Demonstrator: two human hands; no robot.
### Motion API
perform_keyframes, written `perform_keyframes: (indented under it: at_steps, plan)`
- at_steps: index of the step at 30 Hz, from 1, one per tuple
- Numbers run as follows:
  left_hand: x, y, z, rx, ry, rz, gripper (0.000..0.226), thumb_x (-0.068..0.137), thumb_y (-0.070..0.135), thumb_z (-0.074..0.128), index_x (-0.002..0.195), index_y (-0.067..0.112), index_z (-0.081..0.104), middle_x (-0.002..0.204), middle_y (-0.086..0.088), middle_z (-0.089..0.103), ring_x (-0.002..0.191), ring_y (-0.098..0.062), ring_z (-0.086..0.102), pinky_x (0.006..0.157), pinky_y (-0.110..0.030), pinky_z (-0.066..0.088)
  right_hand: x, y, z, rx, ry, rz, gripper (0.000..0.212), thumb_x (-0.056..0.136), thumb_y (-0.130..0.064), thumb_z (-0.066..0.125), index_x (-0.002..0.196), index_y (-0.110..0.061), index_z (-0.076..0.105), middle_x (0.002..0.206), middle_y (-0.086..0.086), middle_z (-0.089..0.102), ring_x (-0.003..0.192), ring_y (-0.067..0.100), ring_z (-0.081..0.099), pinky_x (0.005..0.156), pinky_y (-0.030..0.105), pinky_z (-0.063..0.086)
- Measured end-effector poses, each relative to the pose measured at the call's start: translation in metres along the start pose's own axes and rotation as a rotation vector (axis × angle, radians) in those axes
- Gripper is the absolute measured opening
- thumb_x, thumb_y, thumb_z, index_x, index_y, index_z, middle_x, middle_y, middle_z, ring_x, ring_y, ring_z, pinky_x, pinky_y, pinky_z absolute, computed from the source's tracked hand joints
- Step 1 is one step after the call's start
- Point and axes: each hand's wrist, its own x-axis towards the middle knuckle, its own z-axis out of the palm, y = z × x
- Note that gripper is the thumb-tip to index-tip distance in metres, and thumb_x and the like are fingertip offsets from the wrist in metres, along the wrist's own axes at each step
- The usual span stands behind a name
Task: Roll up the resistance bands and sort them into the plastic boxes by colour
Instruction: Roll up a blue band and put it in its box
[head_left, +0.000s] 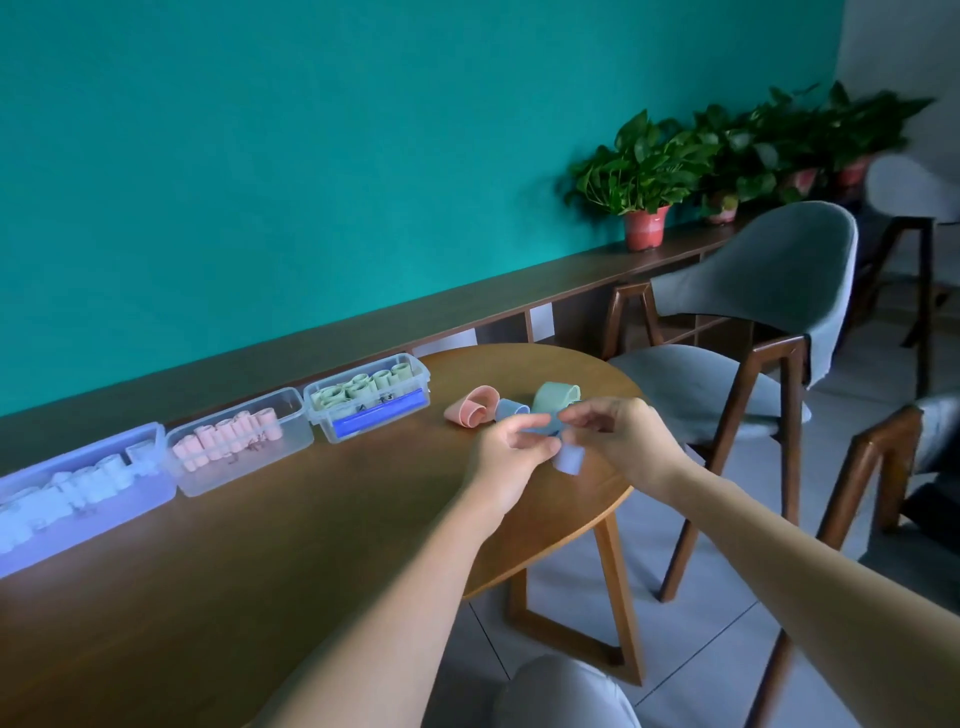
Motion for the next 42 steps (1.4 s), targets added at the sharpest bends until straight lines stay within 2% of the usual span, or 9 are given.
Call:
perform_keyframes:
  at_steps: [5, 14, 19, 24, 29, 32, 34, 37, 42]
  plan:
    - [-0.009, 0.032, -0.033, 0.007, 0.158, 0.089, 0.024, 0.087, 0.003, 0.073, 0.103, 0.021, 0.074, 0.109, 0.005, 0.072, 0.099, -0.012, 0.069, 0.085, -0.019, 0.053, 0.011, -0.049, 0.013, 0.075, -0.009, -0.132, 0.020, 0.089, -0.016, 0.077, 0.103, -0.029, 0.073, 0.092, -0.011, 0.071, 0.084, 0.002, 0.065, 0.076, 0.013, 0.049]
    - [-0.067, 0.086, -0.120, 0.015, 0.426, 0.250, 0.018, 0.092, 0.010, 0.068, 0.103, 0.023, 0.074, 0.094, -0.001, 0.076, 0.076, -0.008, 0.067, 0.061, -0.015, 0.047, 0.015, -0.158, 0.055, 0.371, -0.022, -0.254, 0.017, 0.087, -0.010, 0.078, 0.101, -0.021, 0.074, 0.084, -0.004, 0.071, 0.073, 0.001, 0.063, 0.072, 0.017, 0.048]
    - [-0.100, 0.114, -0.163, 0.038, 0.519, 0.278, 0.015, 0.093, 0.014, 0.068, 0.097, 0.027, 0.073, 0.094, 0.002, 0.076, 0.086, -0.014, 0.072, 0.067, -0.022, 0.053, 0.006, -0.211, 0.082, 0.546, -0.083, -0.247, 0.023, 0.089, -0.009, 0.076, 0.111, -0.014, 0.071, 0.087, 0.003, 0.073, 0.084, 0.008, 0.068, 0.089, 0.026, 0.052]
    - [-0.131, 0.136, -0.198, -0.003, 0.561, 0.288, 0.007, 0.095, 0.021, 0.068, 0.099, 0.021, 0.074, 0.096, -0.001, 0.077, 0.092, -0.021, 0.074, 0.083, -0.042, 0.061, -0.016, -0.261, 0.104, 0.691, -0.188, -0.302, 0.037, 0.089, -0.005, 0.075, 0.123, -0.012, 0.063, 0.097, 0.006, 0.071, 0.088, 0.017, 0.073, 0.088, 0.038, 0.058]
    - [-0.164, 0.151, -0.221, 0.075, 0.639, 0.341, 0.016, 0.095, 0.028, 0.069, 0.102, 0.015, 0.073, 0.093, -0.003, 0.076, 0.082, -0.011, 0.068, 0.075, -0.031, 0.053, -0.038, -0.296, 0.117, 0.732, -0.280, -0.401, 0.040, 0.099, 0.000, 0.058, 0.137, -0.012, 0.050, 0.120, 0.007, 0.067, 0.090, 0.028, 0.076, 0.086, 0.037, 0.061]
    - [-0.181, 0.155, -0.234, 0.119, 0.711, 0.355, 0.026, 0.096, 0.022, 0.064, 0.073, 0.010, 0.060, 0.061, 0.001, 0.053, 0.062, -0.016, 0.045, 0.062, -0.035, 0.036, -0.047, -0.313, 0.118, 0.709, -0.258, -0.428, 0.032, 0.100, 0.000, 0.056, 0.131, -0.009, 0.055, 0.115, 0.010, 0.069, 0.083, 0.026, 0.076, 0.080, 0.035, 0.062]
    - [-0.192, 0.160, -0.241, 0.150, 0.739, 0.339, 0.037, 0.097, 0.024, 0.062, 0.069, 0.006, 0.047, 0.062, 0.001, 0.034, 0.064, -0.016, 0.031, 0.063, -0.034, 0.026, -0.049, -0.320, 0.118, 0.606, -0.186, -0.451, 0.027, 0.097, -0.011, 0.065, 0.124, -0.015, 0.062, 0.113, 0.004, 0.070, 0.074, 0.020, 0.072, 0.070, 0.032, 0.058]
    - [-0.209, 0.168, -0.248, 0.185, 0.728, 0.330, 0.043, 0.095, 0.035, 0.062, 0.084, -0.006, 0.054, 0.071, -0.006, 0.040, 0.068, -0.014, 0.035, 0.065, -0.032, 0.028, -0.052, -0.329, 0.118, 0.453, -0.168, -0.453, 0.029, 0.090, -0.035, 0.076, 0.116, -0.025, 0.070, 0.107, -0.011, 0.069, 0.076, 0.011, 0.063, 0.074, 0.024, 0.050]
    - [-0.228, 0.166, -0.260, 0.211, 0.672, 0.309, 0.056, 0.083, 0.047, 0.063, 0.094, -0.008, 0.060, 0.077, -0.018, 0.060, 0.067, -0.022, 0.051, 0.063, -0.035, 0.040, -0.059, -0.335, 0.123, 0.551, -0.361, -0.437, 0.019, 0.090, -0.026, 0.076, 0.088, -0.007, 0.075, 0.073, 0.000, 0.066, 0.055, 0.005, 0.050, 0.055, 0.018, 0.040]
